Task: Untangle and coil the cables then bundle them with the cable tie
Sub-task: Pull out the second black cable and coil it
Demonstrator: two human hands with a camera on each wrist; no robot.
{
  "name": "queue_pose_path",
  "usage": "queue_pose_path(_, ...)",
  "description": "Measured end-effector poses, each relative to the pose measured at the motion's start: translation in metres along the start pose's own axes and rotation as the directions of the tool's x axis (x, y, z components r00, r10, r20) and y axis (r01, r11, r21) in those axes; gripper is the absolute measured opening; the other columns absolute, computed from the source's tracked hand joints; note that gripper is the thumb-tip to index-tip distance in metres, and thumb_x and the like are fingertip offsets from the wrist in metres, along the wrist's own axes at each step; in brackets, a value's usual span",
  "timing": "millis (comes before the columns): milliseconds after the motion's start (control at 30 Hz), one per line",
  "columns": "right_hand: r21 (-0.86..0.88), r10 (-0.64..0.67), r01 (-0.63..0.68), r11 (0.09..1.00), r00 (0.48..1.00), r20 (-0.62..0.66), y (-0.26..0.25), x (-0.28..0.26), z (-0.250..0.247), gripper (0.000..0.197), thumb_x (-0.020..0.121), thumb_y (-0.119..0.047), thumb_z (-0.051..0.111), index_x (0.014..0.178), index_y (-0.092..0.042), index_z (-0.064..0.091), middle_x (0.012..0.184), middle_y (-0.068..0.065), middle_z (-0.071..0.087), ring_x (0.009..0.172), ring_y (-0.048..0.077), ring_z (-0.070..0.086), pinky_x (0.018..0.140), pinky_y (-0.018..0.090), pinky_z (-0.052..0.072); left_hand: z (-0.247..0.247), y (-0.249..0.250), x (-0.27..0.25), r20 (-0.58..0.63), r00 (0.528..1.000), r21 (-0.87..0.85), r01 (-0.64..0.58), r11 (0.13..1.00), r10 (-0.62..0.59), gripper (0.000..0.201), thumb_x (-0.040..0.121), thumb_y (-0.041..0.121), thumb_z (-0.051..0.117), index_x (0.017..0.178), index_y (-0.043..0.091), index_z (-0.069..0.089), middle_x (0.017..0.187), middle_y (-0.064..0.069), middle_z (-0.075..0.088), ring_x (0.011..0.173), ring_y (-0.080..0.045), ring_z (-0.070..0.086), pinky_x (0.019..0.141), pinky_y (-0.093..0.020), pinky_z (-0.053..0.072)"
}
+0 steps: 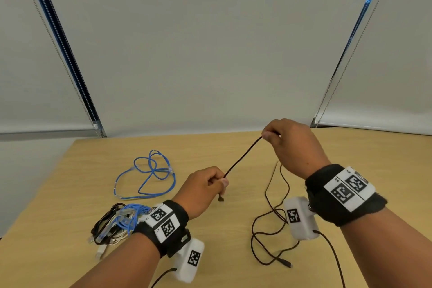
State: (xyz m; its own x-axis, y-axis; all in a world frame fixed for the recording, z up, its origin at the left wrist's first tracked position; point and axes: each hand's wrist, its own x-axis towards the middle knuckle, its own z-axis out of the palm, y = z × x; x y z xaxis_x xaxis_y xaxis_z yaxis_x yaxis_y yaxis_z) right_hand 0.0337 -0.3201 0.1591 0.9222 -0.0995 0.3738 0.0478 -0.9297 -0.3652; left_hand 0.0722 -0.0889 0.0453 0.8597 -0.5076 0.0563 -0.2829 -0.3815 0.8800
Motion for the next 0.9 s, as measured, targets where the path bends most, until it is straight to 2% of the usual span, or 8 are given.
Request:
queue_pose_path(200, 0.033, 0.142, -0.14, 0.99, 0.989, -0.034, 0.037, 0.005, 0.003, 0.017, 0.101, -0.032, 0.056, 0.099, -0.026, 0.071, 0.093, -0.006, 0.072, 0.085, 0.014, 0.062, 0.072, 0.03, 0.047, -0.01, -0.006, -0.02, 0.024, 0.993, -0.381, 0.113, 0.918, -0.112, 0.02, 0.097, 0.016, 0.061, 0.079, 0.017, 0.068, 0.063, -0.003, 0.059, 0.055, -0.021, 0.06, 0.064, -0.03, 0.054)
queue_pose_path(333, -0.176, 0.15, -0.129, 0.976, 0.982, 0.111, 0.037, -0.019, 0.03, 0.016, 0.102, -0.04, 0.051, 0.097, -0.038, 0.066, 0.091, -0.014, 0.066, 0.094, 0.015, 0.057, 0.087, 0.038, 0.045, -0.02, 0.015, -0.027, 0.091, 0.994, -0.9, 0.106, 0.422, -0.054, 0.021, 0.099, 0.023, 0.055, 0.086, 0.012, 0.066, 0.081, -0.012, 0.066, 0.063, -0.023, 0.066, 0.068, -0.039, 0.06)
queue_pose_path(433, 0.007, 0.039, -0.044, 0.999, 0.939, 0.343, 0.013, -0.051, 0.064, 0.013, 0.103, -0.038, 0.05, 0.092, -0.039, 0.057, 0.083, -0.015, 0.061, 0.077, 0.007, 0.058, 0.067, 0.023, 0.044, -0.029, 0.031, -0.016, -0.066, 0.994, -0.985, -0.052, 0.164, -0.086, 0.025, 0.099, 0.027, 0.049, 0.09, 0.01, 0.065, 0.104, -0.018, 0.075, 0.099, -0.033, 0.074, 0.078, -0.043, 0.062)
queue_pose_path(533, 0.206, -0.128, 0.03, 0.978, 0.868, 0.48, -0.02, -0.076, 0.082, 0.011, 0.101, -0.042, 0.05, 0.093, -0.035, 0.055, 0.074, -0.011, 0.059, 0.067, 0.003, 0.053, 0.062, 0.023, 0.044, -0.034, 0.034, -0.003, -0.243, 0.955, -0.946, -0.194, 0.259, -0.173, 0.021, 0.096, 0.025, 0.055, 0.096, 0.008, 0.068, 0.116, -0.021, 0.073, 0.114, -0.033, 0.069, 0.09, -0.047, 0.059)
queue_pose_path(633, 0.33, -0.226, 0.067, 0.942, 0.853, 0.471, -0.039, -0.075, 0.073, 0.014, 0.096, -0.041, 0.056, 0.093, -0.029, 0.062, 0.077, -0.008, 0.063, 0.07, 0.007, 0.055, 0.064, 0.024, 0.044, -0.031, 0.023, 0.002, -0.392, 0.902, -0.702, -0.165, 0.693, -0.182, 0.021, 0.097, 0.017, 0.06, 0.087, 0.022, 0.078, 0.109, -0.008, 0.078, 0.111, -0.024, 0.071, 0.094, -0.045, 0.057)
queue_pose_path(700, 0.369, -0.265, 0.095, 0.924, 0.856, 0.444, -0.044, -0.065, 0.058, 0.013, 0.094, -0.038, 0.061, 0.087, -0.028, 0.064, 0.082, -0.009, 0.063, 0.074, 0.006, 0.055, 0.067, 0.023, 0.045, -0.026, 0.016, -0.001, -0.366, 0.93, -0.322, -0.101, 0.941, -0.025, 0.024, 0.094, 0.021, 0.063, 0.082, 0.033, 0.079, 0.099, 0.007, 0.079, 0.101, -0.011, 0.072, 0.092, -0.039, 0.055)
queue_pose_path(767, 0.358, -0.269, 0.132, 0.924, 0.89, 0.367, -0.045, -0.051, 0.043, 0.012, 0.094, -0.035, 0.062, 0.085, -0.027, 0.065, 0.084, -0.009, 0.062, 0.076, 0.006, 0.055, 0.07, 0.026, 0.047, -0.018, 0.014, -0.005, -0.164, 0.986, -0.161, -0.044, 0.986, 0.017, 0.023, 0.092, 0.031, 0.059, 0.079, 0.032, 0.077, 0.086, 0.011, 0.077, 0.086, -0.011, 0.07, 0.084, -0.044, 0.053)
queue_pose_path(900, 0.366, -0.219, 0.125, 0.922, 0.949, 0.228, -0.043, -0.025, 0.024, 0.009, 0.093, -0.029, 0.067, 0.088, -0.024, 0.072, 0.086, -0.01, 0.067, 0.081, 0.006, 0.061, 0.077, 0.03, 0.052, -0.015, 0.026, -0.016, 0.155, 0.985, -0.623, 0.156, 0.767, -0.075, 0.036, 0.096, 0.037, 0.052, 0.08, 0.012, 0.072, 0.075, -0.014, 0.069, 0.09, -0.039, 0.072, 0.09, -0.05, 0.057)
